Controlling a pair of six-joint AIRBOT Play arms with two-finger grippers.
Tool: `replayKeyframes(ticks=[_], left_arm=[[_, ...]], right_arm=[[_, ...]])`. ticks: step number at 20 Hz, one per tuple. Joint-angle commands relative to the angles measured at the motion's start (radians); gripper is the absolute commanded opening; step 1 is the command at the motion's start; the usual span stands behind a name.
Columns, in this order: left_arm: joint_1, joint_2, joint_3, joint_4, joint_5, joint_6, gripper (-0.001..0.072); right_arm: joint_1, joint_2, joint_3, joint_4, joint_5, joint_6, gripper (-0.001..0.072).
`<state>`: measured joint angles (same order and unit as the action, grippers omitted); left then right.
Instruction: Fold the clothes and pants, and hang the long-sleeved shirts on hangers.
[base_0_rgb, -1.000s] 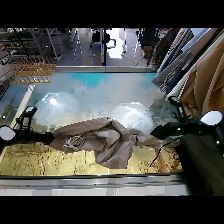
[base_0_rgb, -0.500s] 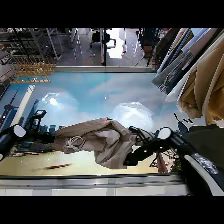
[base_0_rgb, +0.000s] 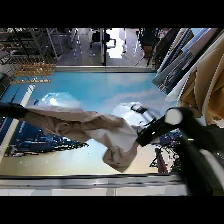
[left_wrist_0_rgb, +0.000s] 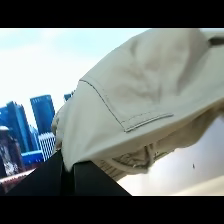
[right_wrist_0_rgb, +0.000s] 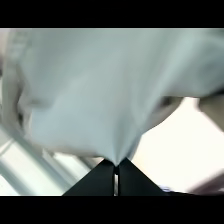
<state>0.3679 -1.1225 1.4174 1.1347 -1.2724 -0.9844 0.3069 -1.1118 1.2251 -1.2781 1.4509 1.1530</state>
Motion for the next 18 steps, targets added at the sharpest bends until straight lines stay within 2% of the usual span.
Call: replayKeyframes(ticks=[1,4,6,8,12,14,16,18], left_arm=[[0.154,0.022,0.35,-0.174,-0.215,-0.042,0.0011],[0.262,0.081,0.525,-0.206,-0.216,-0.048,0.0011],[0.302,0.113,0.546,-0.178,-0.198,-0.047,0.0011],[0.307,0.103,0.537,-0.081,-0.242,-0.048,0.0011],[0.308,0.055,0.355,0.232,-0.249,-0.049,0.0011],[0.308,0.012,0.244,0.32,-0.221,-0.048,0.0011],[0.307,-0.051,0.151,0.327,-0.196,-0.048,0.0012],[0.307,-0.117,0.113,0.328,-0.198,-0.048,0.0011]], right_arm=[[0.007,0.222,0.35,-0.192,0.079,0.065,0.0012],[0.006,0.287,0.603,-0.142,0.084,0.056,0.0012],[0.006,0.26,0.653,-0.114,0.062,0.026,0.0012],[0.006,0.163,0.626,-0.045,0.063,0.0,0.0012],[0.006,-0.18,0.523,0.257,0.039,-0.018,0.0028],[0.006,-0.356,0.515,0.364,0.0,-0.02,0.0298],[-0.039,-0.465,0.515,0.289,-0.056,-0.018,0.0314],[-0.169,-0.52,0.497,0.254,-0.027,0.013,0.0313]])
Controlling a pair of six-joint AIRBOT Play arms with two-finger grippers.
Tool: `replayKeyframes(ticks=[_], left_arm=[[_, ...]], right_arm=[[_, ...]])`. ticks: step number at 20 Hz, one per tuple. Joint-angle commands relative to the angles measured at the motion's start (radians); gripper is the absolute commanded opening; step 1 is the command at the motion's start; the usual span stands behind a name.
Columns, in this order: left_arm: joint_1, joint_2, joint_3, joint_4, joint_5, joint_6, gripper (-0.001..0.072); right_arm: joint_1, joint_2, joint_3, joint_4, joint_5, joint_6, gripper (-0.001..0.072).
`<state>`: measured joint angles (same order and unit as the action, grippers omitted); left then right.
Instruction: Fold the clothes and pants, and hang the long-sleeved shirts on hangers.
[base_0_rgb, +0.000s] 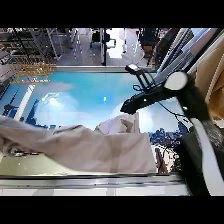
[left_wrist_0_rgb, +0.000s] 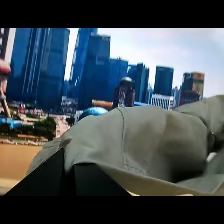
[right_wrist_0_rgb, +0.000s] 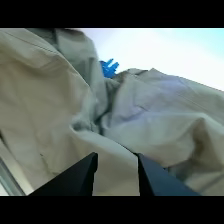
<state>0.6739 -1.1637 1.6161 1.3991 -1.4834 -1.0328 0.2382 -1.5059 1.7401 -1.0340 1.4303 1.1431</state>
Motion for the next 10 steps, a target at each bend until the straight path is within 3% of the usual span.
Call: replayKeyframes(ticks=[1,5,10], left_arm=[[0.002,-0.104,-0.089,0.063,0.013,0.001,0.0012],[0.001,-0.156,-0.089,0.051,0.022,0.001,0.0012],[0.001,-0.157,-0.089,0.051,0.021,0.0,0.0011]], right_arm=[[-0.185,-0.13,-0.055,0.043,0.022,0.017,0.0313],[-0.494,-0.124,-0.29,0.11,0.216,-0.072,0.0362],[-0.514,-0.138,-0.504,0.0,0.03,-0.351,0.0401]])
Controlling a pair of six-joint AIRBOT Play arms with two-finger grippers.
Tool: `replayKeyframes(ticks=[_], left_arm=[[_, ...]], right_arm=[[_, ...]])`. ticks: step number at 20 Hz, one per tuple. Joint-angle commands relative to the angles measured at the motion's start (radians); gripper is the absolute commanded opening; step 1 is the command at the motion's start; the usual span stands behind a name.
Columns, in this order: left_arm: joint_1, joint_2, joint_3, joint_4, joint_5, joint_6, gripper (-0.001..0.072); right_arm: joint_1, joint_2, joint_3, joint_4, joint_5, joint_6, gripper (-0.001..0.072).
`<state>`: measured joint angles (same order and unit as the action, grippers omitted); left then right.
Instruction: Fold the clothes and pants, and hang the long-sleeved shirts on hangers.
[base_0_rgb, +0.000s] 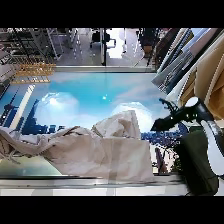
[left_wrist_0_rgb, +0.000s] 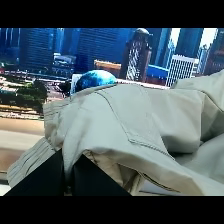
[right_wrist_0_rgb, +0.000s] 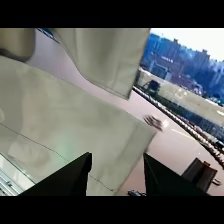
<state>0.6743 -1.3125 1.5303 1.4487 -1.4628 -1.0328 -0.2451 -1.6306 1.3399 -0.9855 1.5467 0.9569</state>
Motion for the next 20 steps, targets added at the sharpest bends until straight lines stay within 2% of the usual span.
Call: replayKeyframes(ticks=[1,4,11,13,15,17,20], left_arm=[[0.001,-0.008,-0.003,0.002,0.0,0.0,0.0012],[0.001,-0.008,-0.003,0.002,0.0,0.0,0.0012],[0.001,-0.008,-0.003,0.002,-0.016,0.0,0.0013],[0.001,-0.008,-0.003,-0.002,-0.028,0.0,0.0012],[0.001,-0.002,-0.003,-0.012,-0.042,0.001,0.0012],[0.002,0.006,-0.003,-0.012,-0.042,0.002,0.0012],[0.002,0.043,0.014,-0.041,-0.041,0.0,0.0012]], right_arm=[[-0.015,-0.025,-0.108,-0.047,-0.127,-0.217,0.0401],[0.034,-0.058,-0.106,-0.047,-0.179,-0.309,0.04],[0.105,-0.097,-0.109,-0.032,-0.117,-0.376,0.0388],[0.143,-0.101,-0.109,-0.045,-0.085,-0.377,0.027],[0.17,-0.101,-0.109,-0.047,-0.077,-0.377,0.0019],[0.171,-0.097,-0.105,-0.05,-0.073,-0.36,0.0013],[0.154,0.008,-0.058,-0.119,-0.052,-0.267,0.0011]])
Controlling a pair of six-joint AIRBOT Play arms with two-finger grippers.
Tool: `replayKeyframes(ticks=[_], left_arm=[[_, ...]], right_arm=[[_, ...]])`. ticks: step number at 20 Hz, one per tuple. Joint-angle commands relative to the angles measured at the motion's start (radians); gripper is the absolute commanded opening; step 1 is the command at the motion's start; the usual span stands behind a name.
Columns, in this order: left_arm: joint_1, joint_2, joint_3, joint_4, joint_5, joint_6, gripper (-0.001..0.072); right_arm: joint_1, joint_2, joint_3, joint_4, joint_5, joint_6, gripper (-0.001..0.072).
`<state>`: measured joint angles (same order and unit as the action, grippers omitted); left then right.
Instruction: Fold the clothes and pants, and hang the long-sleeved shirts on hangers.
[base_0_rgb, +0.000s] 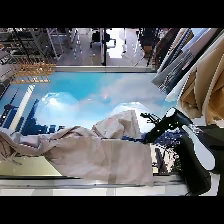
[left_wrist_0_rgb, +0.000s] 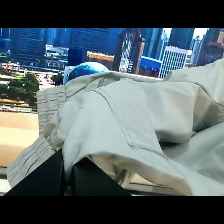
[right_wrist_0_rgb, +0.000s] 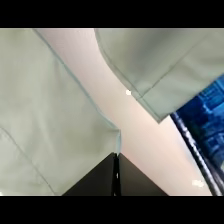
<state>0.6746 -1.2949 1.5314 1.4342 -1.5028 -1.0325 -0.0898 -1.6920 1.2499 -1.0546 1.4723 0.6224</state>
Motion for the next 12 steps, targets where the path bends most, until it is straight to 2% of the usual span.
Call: replayKeyframes(ticks=[1,3,5,8,11,12], left_arm=[[0.002,0.042,0.047,-0.06,0.0,-0.001,0.0012],[0.004,0.077,0.157,-0.177,0.031,-0.075,0.0012],[0.032,0.125,0.284,-0.396,0.125,-0.14,0.0012],[0.152,0.213,0.485,-0.787,0.329,-0.171,0.0012],[0.362,0.332,0.556,-1.036,0.586,-0.199,0.0012],[0.436,0.367,0.556,-1.09,0.628,-0.198,0.0012]], right_arm=[[-0.006,0.134,0.071,-0.08,0.022,0.088,0.0011],[-0.018,0.286,0.188,-0.146,0.011,0.147,0.0012],[-0.041,0.452,0.317,-0.196,-0.045,0.217,0.0012],[-0.096,0.711,0.462,-0.256,-0.265,0.322,0.0012],[-0.155,0.919,0.531,-0.273,-0.505,0.356,0.0012],[-0.164,0.974,0.546,-0.285,-0.568,0.356,0.0012]])
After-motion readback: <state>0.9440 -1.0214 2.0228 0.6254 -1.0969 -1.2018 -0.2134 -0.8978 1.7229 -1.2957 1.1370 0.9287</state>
